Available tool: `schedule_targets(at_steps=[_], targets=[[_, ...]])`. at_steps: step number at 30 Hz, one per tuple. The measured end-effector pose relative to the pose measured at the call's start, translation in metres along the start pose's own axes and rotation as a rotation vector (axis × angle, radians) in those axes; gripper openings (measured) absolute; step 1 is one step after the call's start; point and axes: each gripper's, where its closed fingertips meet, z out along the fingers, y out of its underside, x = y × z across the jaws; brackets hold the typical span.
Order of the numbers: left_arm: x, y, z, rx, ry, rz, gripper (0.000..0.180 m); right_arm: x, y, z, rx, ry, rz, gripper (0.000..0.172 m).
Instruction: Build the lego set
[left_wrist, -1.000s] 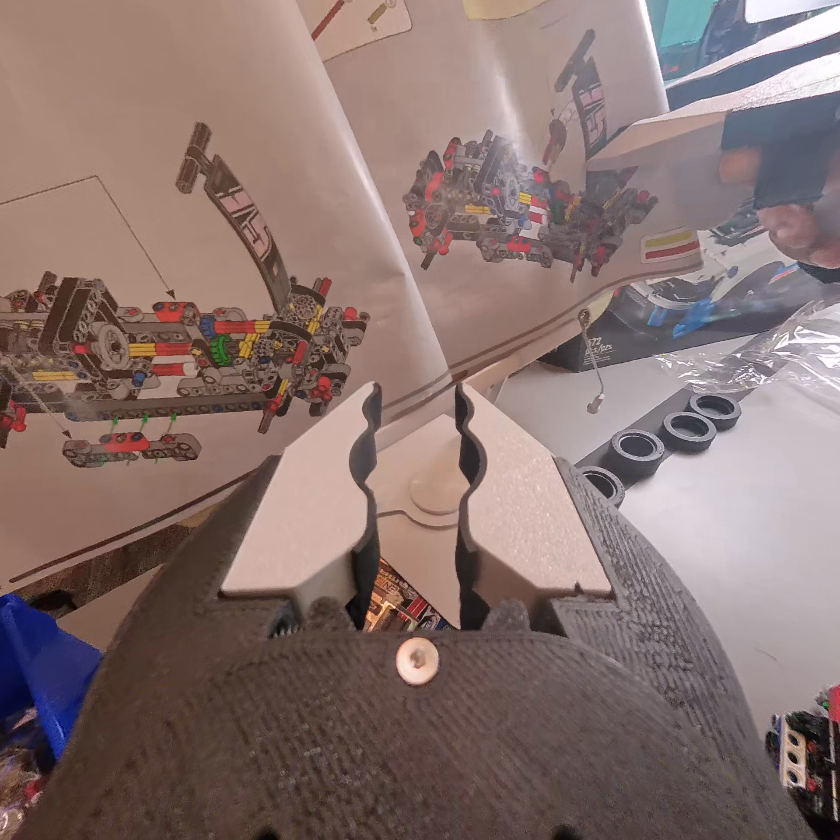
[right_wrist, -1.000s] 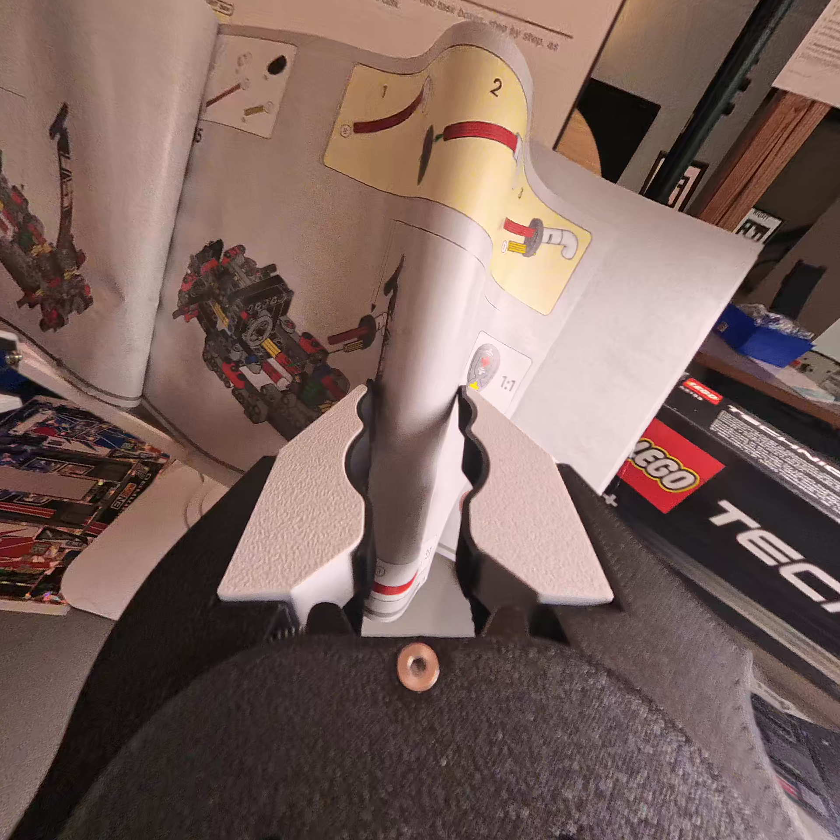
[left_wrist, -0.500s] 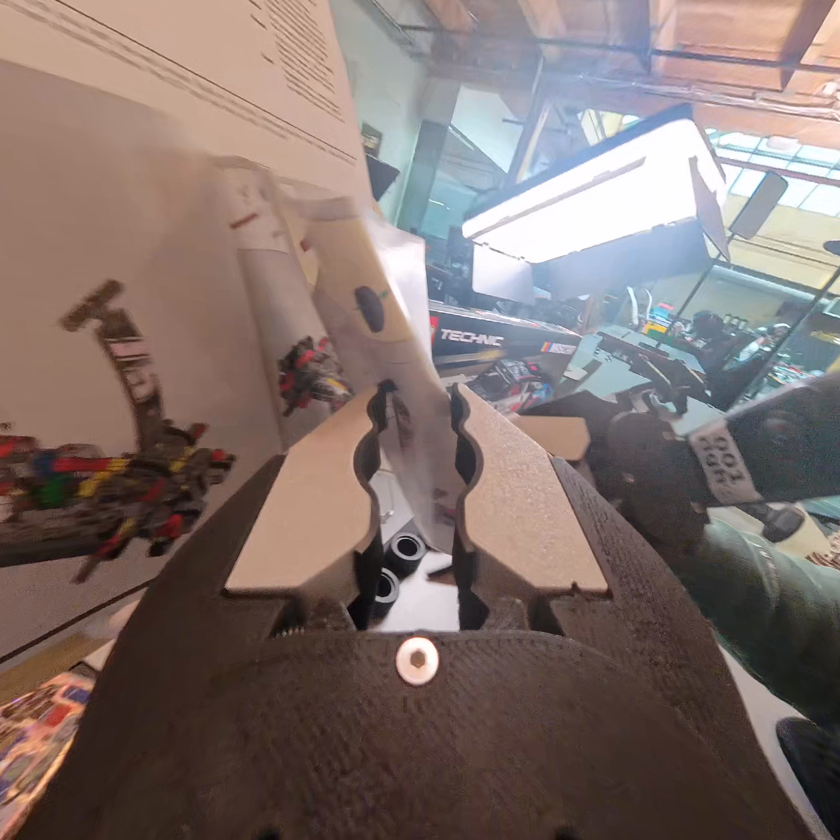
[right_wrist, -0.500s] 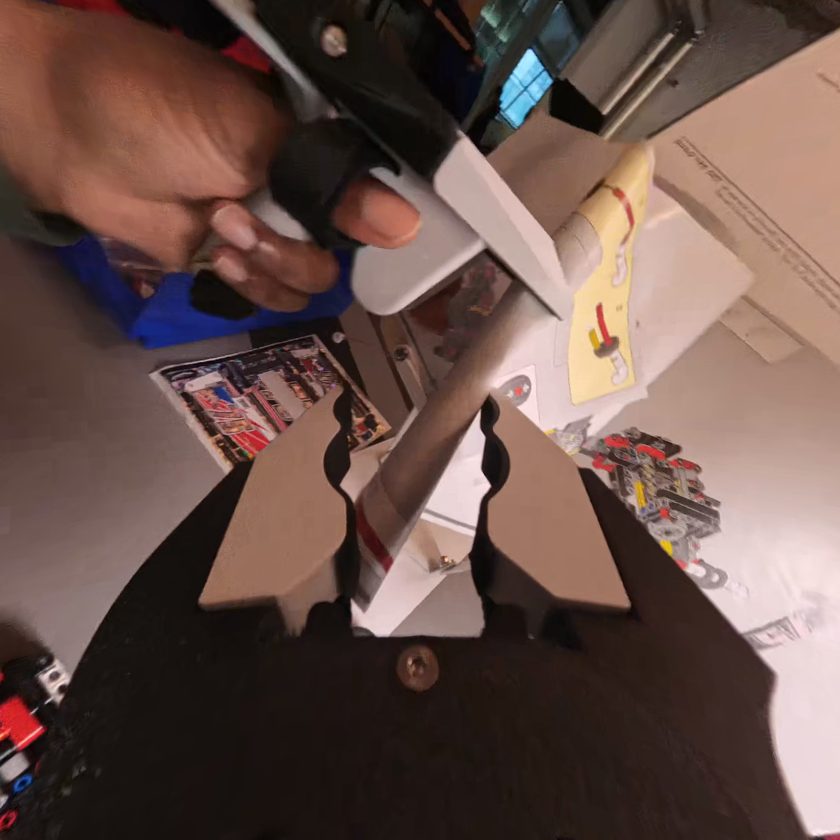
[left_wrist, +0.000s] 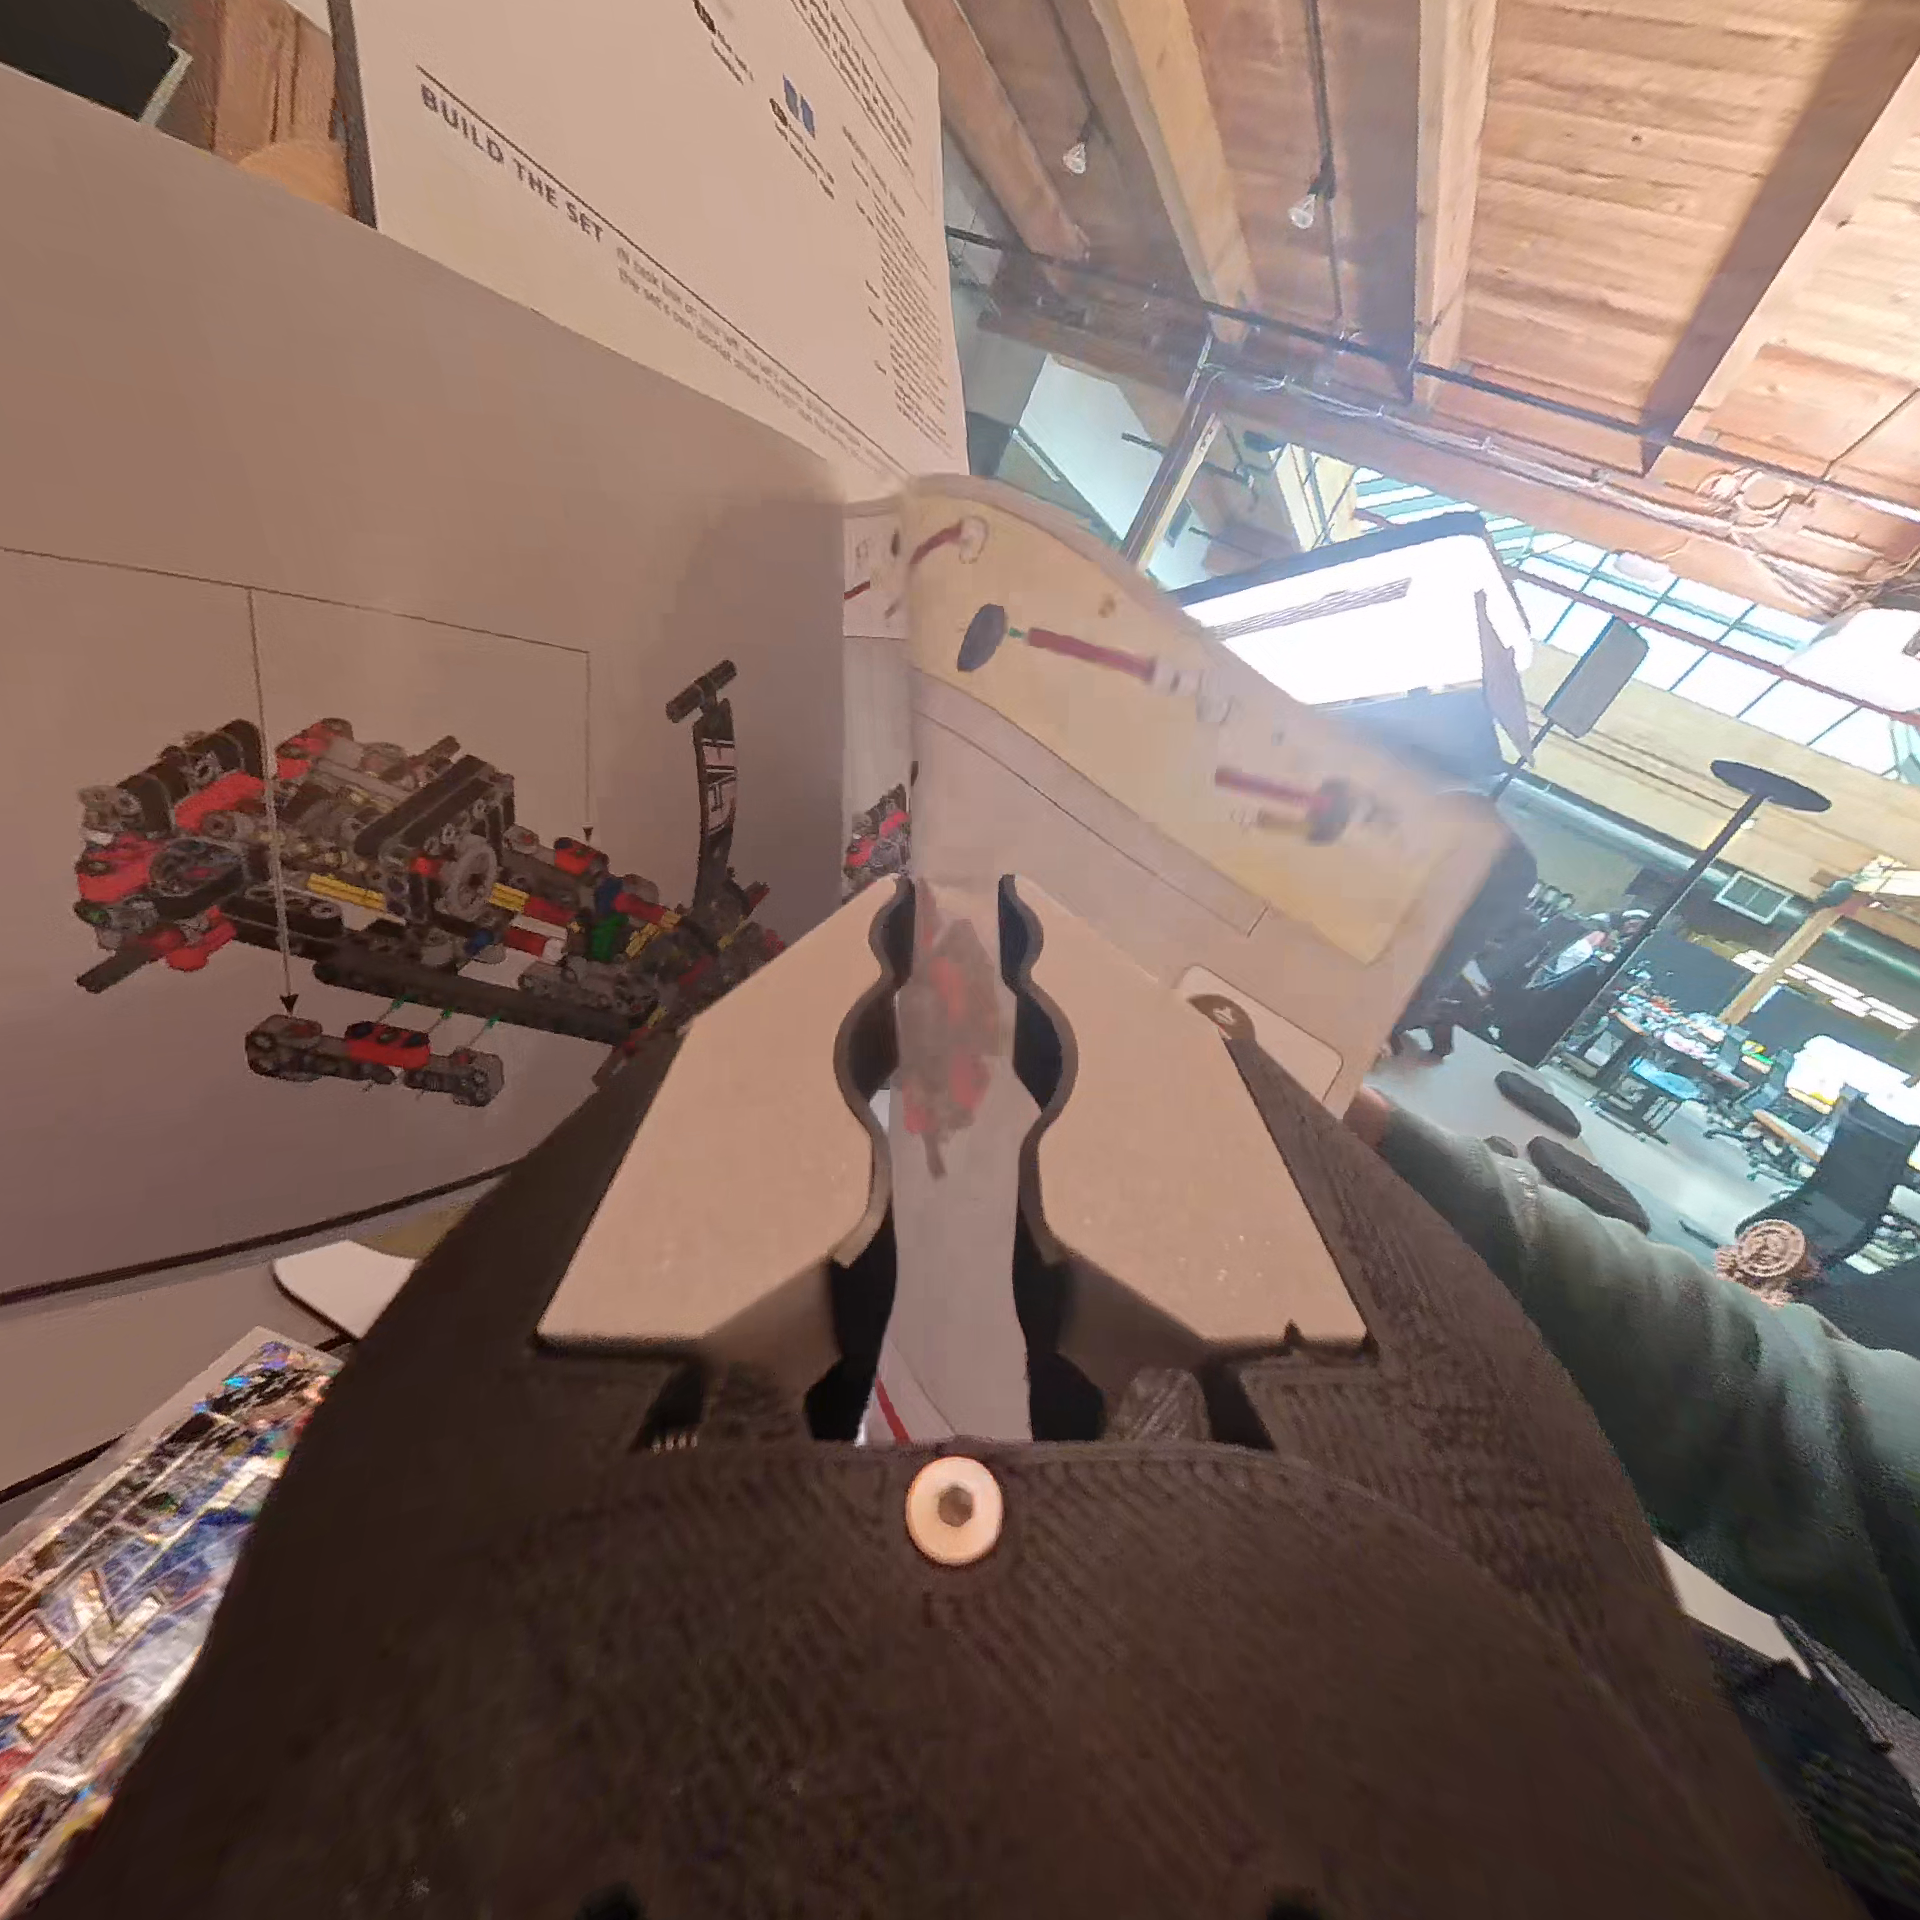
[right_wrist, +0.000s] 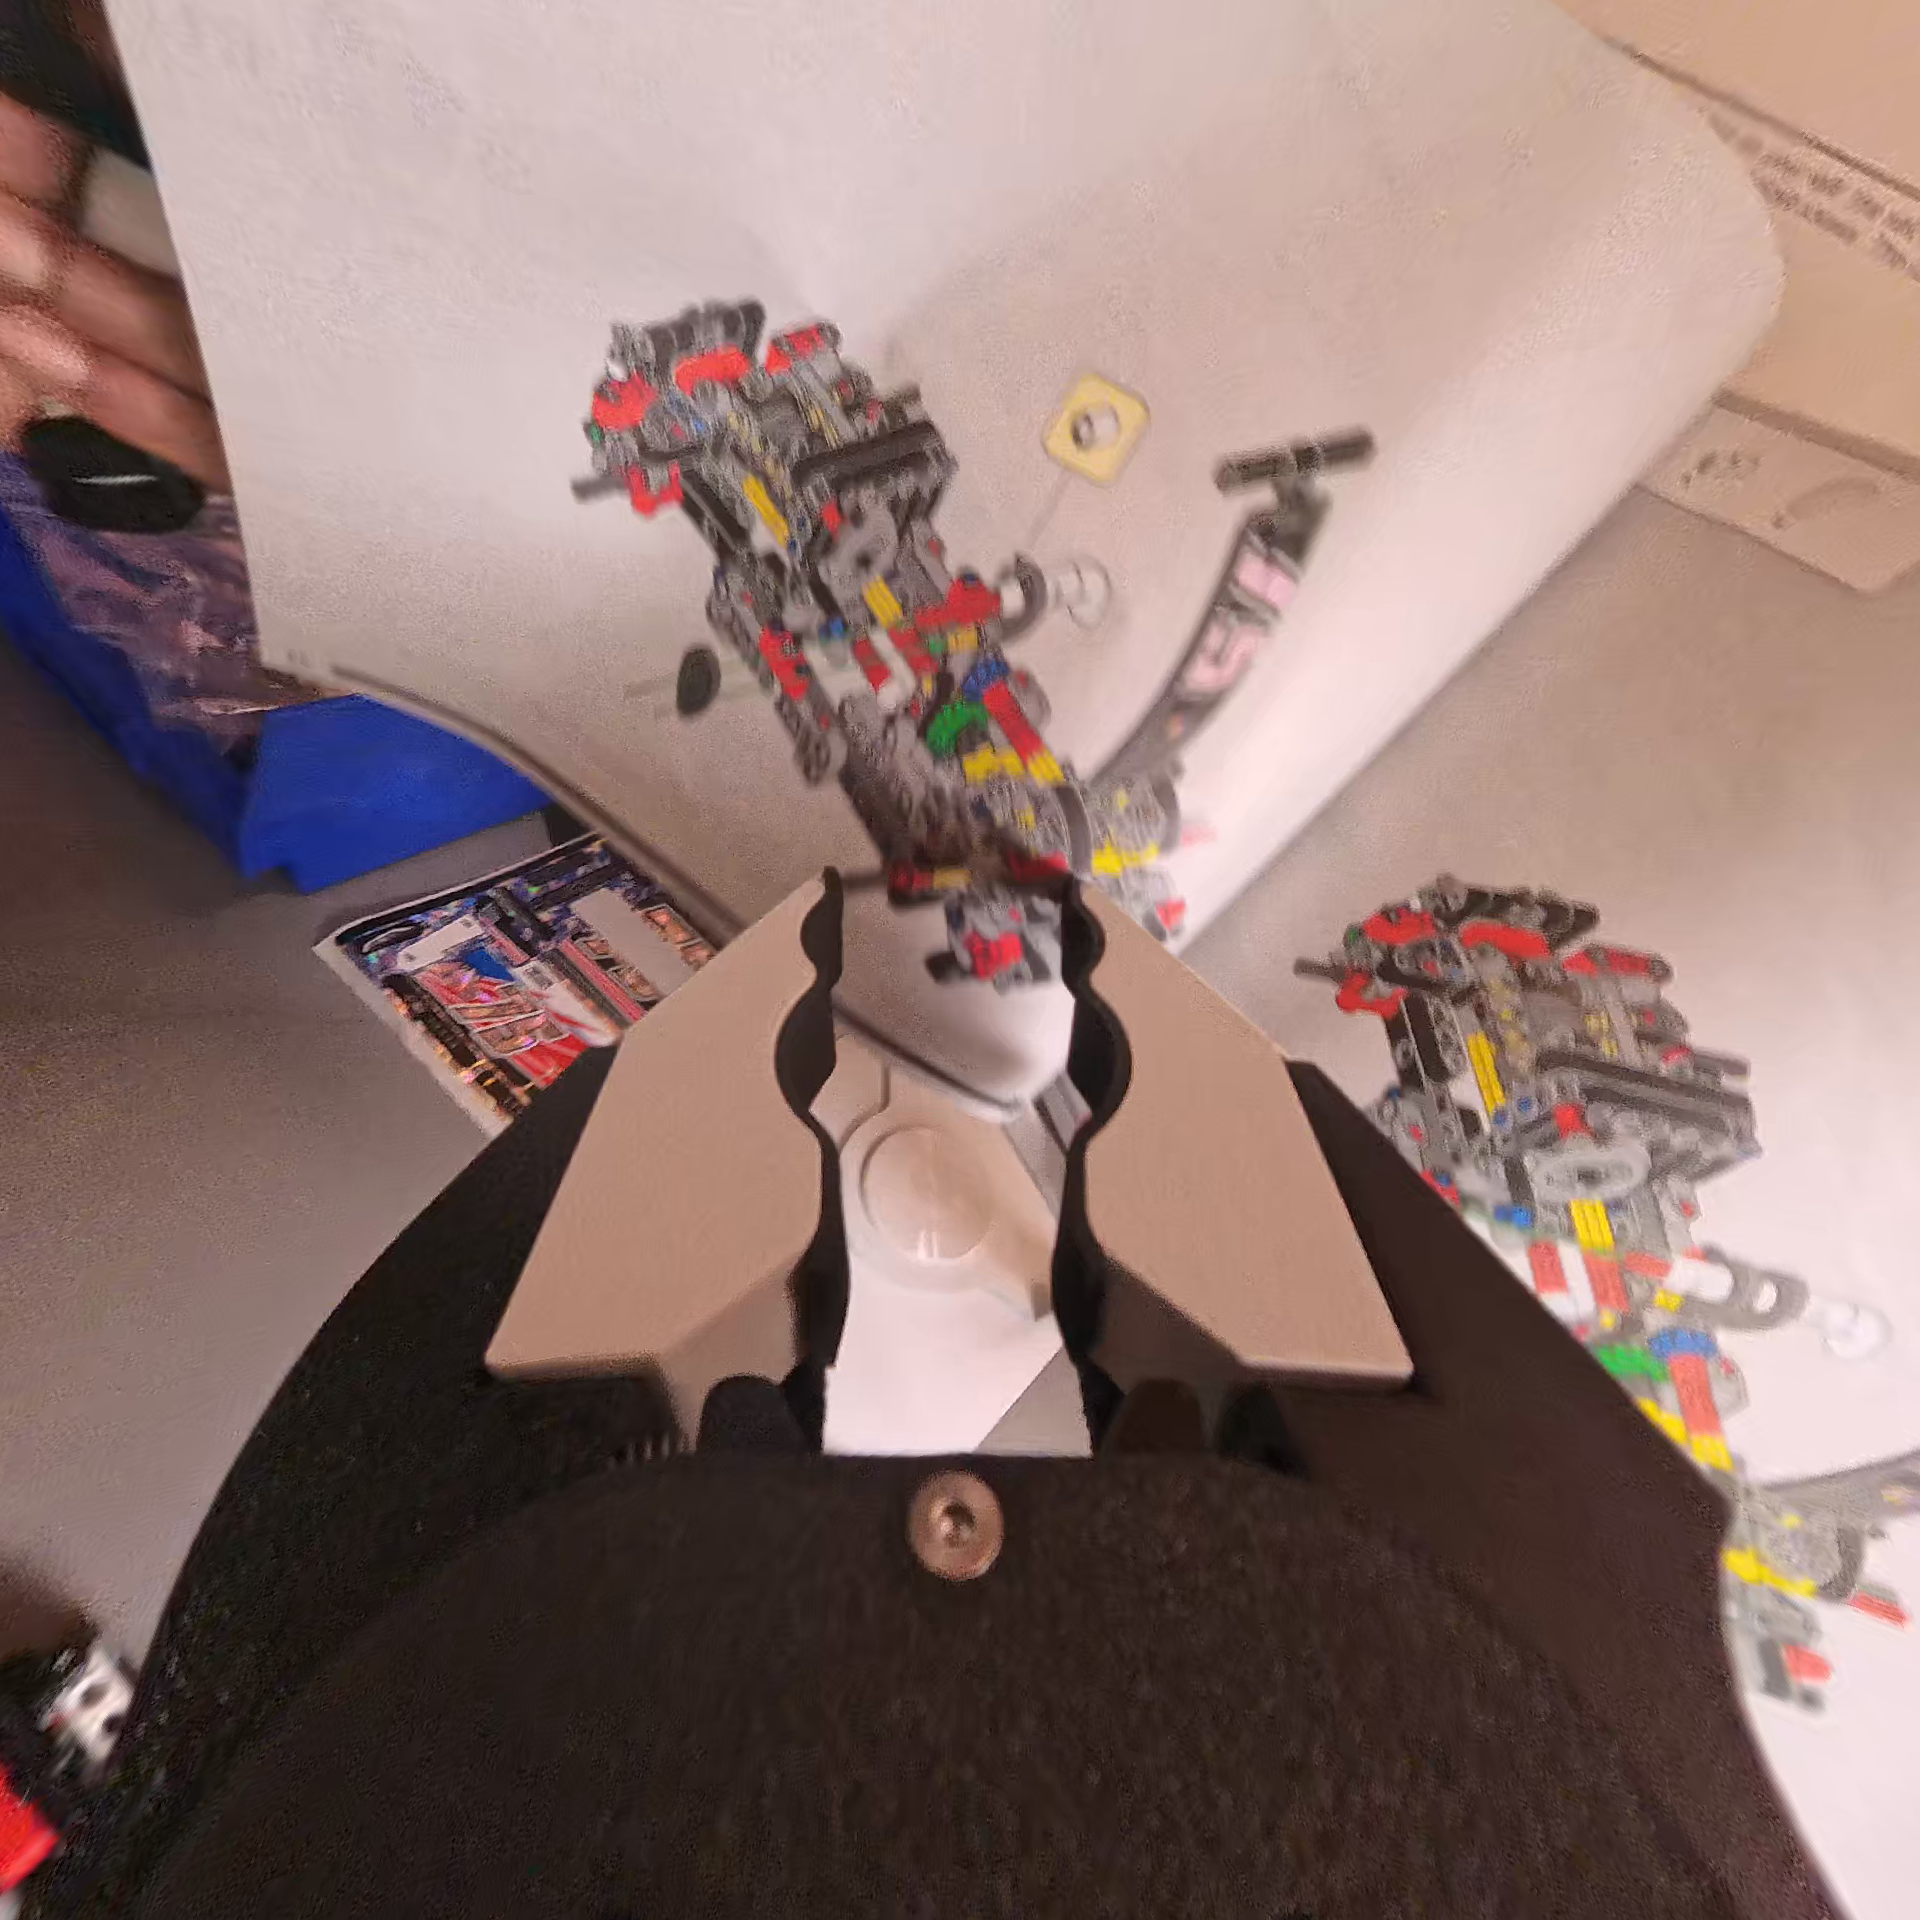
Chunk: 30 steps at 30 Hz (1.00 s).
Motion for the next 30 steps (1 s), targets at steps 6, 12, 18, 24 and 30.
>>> schedule_targets(at_steps=[6, 12, 18, 24, 30], targets=[[0.026, 0.008, -0.032, -0.03, 0.08, 0.095, 0.058, -0.008, -0.032, 0.03, -0.008, 0.057, -0.046, 0.041], [0.027, 0.022, -0.045, -0.092, 0.078, 0.145, 0.069, -0.012, -0.035, 0.051, -0.056, 0.069, -0.037, 0.041], [-0.04, 0.026, -0.05, -0.21, -0.366, 0.453, 0.014, -0.02, -0.048, 0.06, -0.057, 0.048, -0.039, 0.04], [-0.076, 0.003, -0.064, -0.204, -0.468, 0.467, 0.0, -0.004, -0.051, 0.029, 0.007, 0.086, -0.087, 0.038], [-0.106, -0.039, -0.062, -0.19, -0.602, 0.521, 0.0, 0.058, -0.024, 0.024, -0.106, 0.248, -0.225, 0.02]])
